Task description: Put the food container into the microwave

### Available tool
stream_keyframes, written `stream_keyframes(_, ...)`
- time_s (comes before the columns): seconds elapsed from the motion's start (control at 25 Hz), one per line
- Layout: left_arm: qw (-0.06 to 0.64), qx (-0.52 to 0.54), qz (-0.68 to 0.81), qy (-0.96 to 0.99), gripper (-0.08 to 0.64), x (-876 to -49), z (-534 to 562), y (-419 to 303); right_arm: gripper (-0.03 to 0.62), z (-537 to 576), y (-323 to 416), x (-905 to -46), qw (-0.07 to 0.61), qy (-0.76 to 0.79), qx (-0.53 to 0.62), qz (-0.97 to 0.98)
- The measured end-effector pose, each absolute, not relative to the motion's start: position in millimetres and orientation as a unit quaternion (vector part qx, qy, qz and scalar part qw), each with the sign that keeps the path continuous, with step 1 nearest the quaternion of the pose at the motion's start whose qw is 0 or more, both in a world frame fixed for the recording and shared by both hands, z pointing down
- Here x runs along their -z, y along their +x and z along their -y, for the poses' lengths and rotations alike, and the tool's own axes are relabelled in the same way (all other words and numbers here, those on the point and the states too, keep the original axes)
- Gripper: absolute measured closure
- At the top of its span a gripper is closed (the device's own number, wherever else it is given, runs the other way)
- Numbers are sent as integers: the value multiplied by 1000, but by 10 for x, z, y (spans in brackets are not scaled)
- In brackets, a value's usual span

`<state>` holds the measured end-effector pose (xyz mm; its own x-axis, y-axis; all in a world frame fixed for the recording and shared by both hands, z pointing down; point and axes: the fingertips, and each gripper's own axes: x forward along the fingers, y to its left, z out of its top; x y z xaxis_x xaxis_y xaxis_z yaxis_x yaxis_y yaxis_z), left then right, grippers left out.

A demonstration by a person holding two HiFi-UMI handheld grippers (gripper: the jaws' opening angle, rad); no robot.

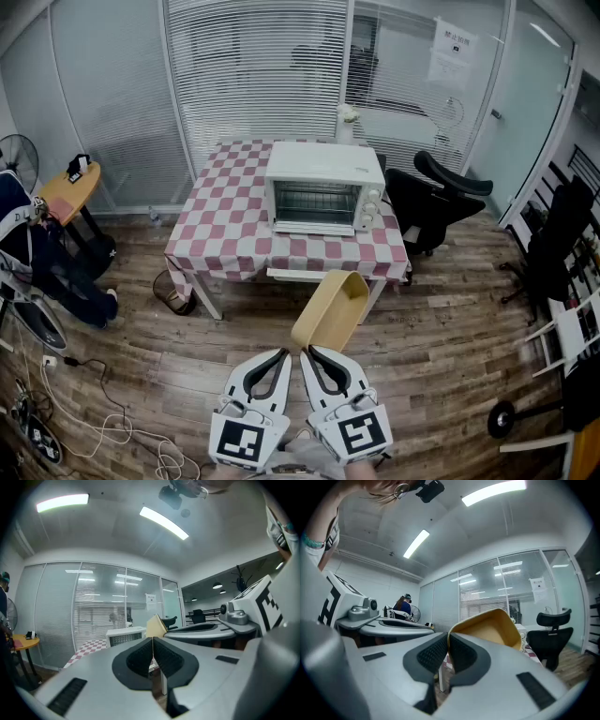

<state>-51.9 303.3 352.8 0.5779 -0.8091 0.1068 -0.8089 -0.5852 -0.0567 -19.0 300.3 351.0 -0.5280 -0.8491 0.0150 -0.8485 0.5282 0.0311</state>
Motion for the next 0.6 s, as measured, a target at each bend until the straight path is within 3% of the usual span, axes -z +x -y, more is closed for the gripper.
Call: stream_keyframes(0.6, -23, 47, -452, -890, 546, -3642, -2934, -162, 583, -2910, 155, -3632, 17, 479, -8, 878)
